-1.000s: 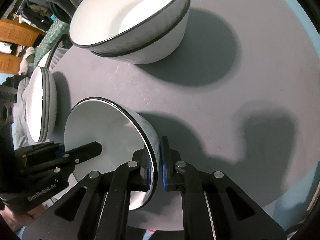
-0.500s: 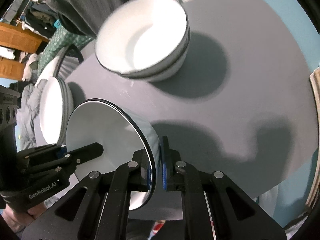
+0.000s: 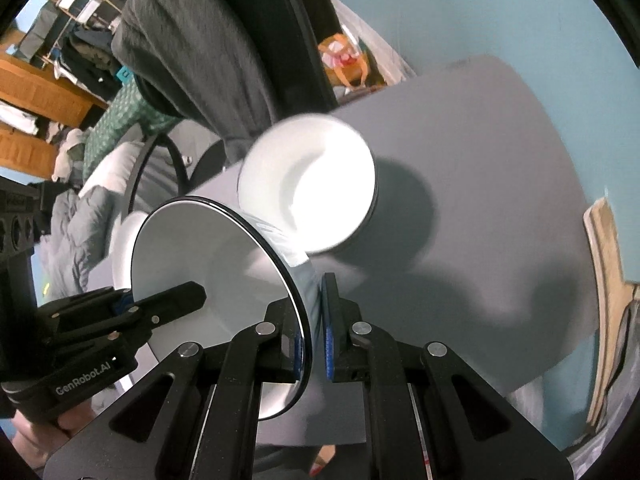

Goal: Organize plates and bowls

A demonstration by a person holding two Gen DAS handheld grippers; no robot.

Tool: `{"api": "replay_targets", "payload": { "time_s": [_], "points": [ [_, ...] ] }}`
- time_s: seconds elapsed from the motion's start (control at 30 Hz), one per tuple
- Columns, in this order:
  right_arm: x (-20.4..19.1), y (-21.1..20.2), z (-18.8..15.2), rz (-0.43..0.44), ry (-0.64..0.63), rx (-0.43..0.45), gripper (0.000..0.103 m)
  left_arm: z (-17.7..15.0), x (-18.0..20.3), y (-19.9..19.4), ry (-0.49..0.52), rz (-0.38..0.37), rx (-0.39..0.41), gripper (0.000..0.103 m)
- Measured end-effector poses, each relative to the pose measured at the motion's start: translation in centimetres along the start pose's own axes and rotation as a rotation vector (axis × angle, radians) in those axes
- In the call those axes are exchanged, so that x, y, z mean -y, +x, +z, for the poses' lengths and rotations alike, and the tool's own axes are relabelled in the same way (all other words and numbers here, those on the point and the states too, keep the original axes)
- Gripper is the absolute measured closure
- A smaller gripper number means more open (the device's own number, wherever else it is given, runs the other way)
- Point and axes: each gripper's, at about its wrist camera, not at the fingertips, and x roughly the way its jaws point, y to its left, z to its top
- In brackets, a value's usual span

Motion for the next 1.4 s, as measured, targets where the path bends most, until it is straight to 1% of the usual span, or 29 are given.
{"api": "replay_targets", "payload": {
  "time_s": [0.2, 0.27, 0.47, 0.6, 0.77, 0.9, 1.03, 1.13, 1.2, 1.3, 1.4],
  "points": [
    [-0.2, 0.4, 2.1, 0.001, 0.012, 0.018, 0.095, 2.6, 0.5, 0.3, 0.020, 0.023, 0.023, 0.092],
    [0.5, -0.2, 3.0, 0.003, 0.015, 0.017, 0.095, 3.2, 0.5, 0.6, 0.026, 0.028, 0.026, 0.092],
    [1.0, 0.7, 4.5, -0.016, 0.011, 0.005, 0.095, 4.6, 0.3, 2.1, 0.023, 0.048, 0.005, 0.092],
    [1.6, 1.7, 5.0, -0.024, 0.015, -0.021, 0.095, 5.0, 0.0, 3.2, 0.023, 0.066, -0.014, 0.092],
    [1.2, 3.2, 5.4, -0.048, 0.001, -0.054, 0.095, 5.3, -0.7, 4.4, 0.012, 0.080, -0.038, 0.092],
    [1.1, 4.0, 5.4, -0.065, -0.007, -0.069, 0.095, 5.5, -0.6, 4.9, 0.028, 0.095, -0.036, 0.092],
    [1.7, 4.3, 6.0, -0.056, 0.004, -0.092, 0.095, 5.8, -0.6, 5.0, 0.027, 0.101, -0.034, 0.092],
    [1.9, 4.6, 6.2, -0.072, 0.007, -0.104, 0.092, 6.2, -0.9, 5.2, 0.017, 0.115, -0.034, 0.092],
    [2.0, 4.7, 6.3, -0.081, 0.010, -0.106, 0.088, 6.3, -1.0, 5.3, 0.016, 0.107, -0.041, 0.092],
    [2.2, 4.5, 6.3, -0.068, 0.018, -0.107, 0.088, 6.3, -1.1, 5.2, 0.019, 0.102, -0.042, 0.092],
    [2.2, 4.5, 6.4, -0.069, 0.015, -0.111, 0.088, 6.1, -0.9, 4.9, 0.028, 0.114, -0.039, 0.092]
  ]
}}
